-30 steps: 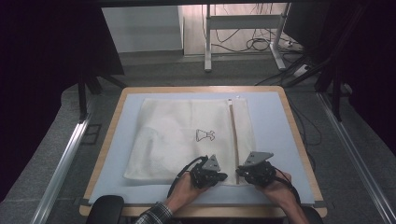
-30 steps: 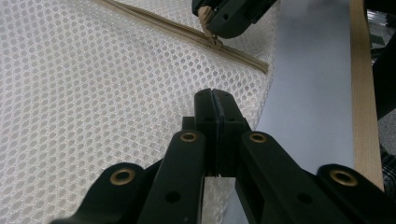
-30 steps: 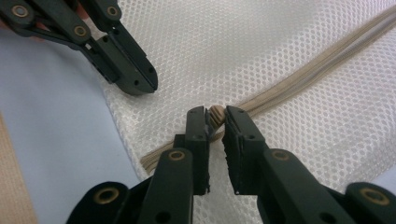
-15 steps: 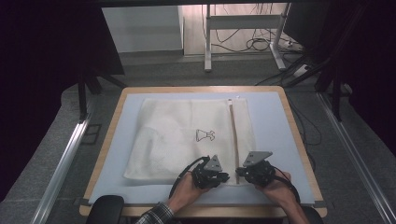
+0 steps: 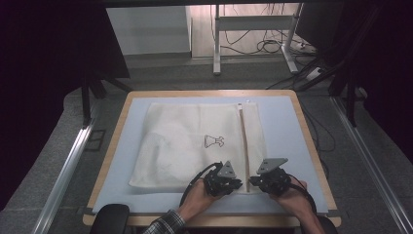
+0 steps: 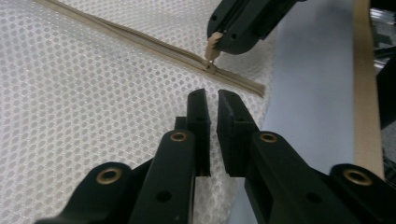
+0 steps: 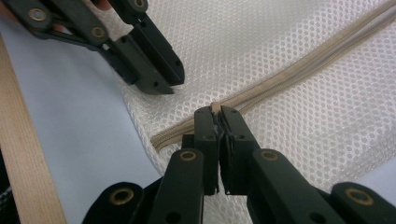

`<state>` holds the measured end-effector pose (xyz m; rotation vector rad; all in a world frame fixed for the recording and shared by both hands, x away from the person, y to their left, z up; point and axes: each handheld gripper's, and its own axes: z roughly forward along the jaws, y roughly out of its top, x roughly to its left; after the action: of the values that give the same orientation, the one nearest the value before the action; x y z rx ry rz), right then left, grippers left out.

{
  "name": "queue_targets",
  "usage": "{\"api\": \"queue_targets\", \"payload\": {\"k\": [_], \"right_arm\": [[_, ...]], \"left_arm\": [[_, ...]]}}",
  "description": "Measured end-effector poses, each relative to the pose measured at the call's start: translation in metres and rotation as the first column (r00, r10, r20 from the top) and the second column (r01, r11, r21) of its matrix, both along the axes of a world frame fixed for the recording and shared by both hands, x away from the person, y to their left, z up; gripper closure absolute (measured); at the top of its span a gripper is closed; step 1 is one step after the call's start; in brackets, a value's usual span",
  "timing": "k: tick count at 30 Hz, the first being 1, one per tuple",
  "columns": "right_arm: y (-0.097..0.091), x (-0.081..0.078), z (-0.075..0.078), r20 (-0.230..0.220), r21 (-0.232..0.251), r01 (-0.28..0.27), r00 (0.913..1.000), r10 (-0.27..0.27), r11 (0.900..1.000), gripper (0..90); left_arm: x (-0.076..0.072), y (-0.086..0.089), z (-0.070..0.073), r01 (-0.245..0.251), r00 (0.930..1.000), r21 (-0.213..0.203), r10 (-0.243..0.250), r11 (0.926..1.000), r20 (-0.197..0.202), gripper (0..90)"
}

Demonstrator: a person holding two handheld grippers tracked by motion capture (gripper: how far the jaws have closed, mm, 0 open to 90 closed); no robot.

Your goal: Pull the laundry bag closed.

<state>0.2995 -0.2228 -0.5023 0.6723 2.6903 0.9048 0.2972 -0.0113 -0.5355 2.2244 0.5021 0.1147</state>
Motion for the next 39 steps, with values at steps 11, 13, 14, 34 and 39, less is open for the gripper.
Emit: {"api": "queue_targets", "payload": {"k": [11, 13, 14, 34, 39], "right_arm": [[-0.001, 0.001, -0.002, -0.007, 0.004, -0.003, 1.0000, 0.003, 1.0000, 81.4], [0.001, 0.000, -0.003, -0.007, 0.001, 0.000, 1.0000, 0.000, 1.0000, 80.0], [0.001, 0.001, -0.003, -0.005, 0.002, -0.003, 1.0000, 0.003, 1.0000, 79.4], [0.011, 0.005, -0.002, 0.016, 0.012, -0.025, 0.9996, 0.025, 0.9996, 85.6], [0.013, 0.007, -0.003, 0.014, -0.009, -0.030, 0.9994, 0.030, 0.9995, 86.2]], "left_arm": [[-0.001, 0.005, 0.001, -0.013, 0.9999, 0.016, 0.013, 0.9998, 0.002, 83.3], [-0.001, 0.009, 0.002, -0.022, 0.9997, 0.030, 0.022, 0.9993, 0.005, 82.9], [-0.001, 0.012, 0.002, -0.031, 0.9995, 0.027, 0.031, 0.9992, -0.002, 82.8], [0.003, 0.014, -0.002, -0.028, 0.9989, -0.015, 0.027, 0.9995, -0.038, 82.3], [-0.003, 0.004, -0.003, 0.002, 0.9999, -0.010, -0.003, 1.0000, -0.015, 85.3]]}}
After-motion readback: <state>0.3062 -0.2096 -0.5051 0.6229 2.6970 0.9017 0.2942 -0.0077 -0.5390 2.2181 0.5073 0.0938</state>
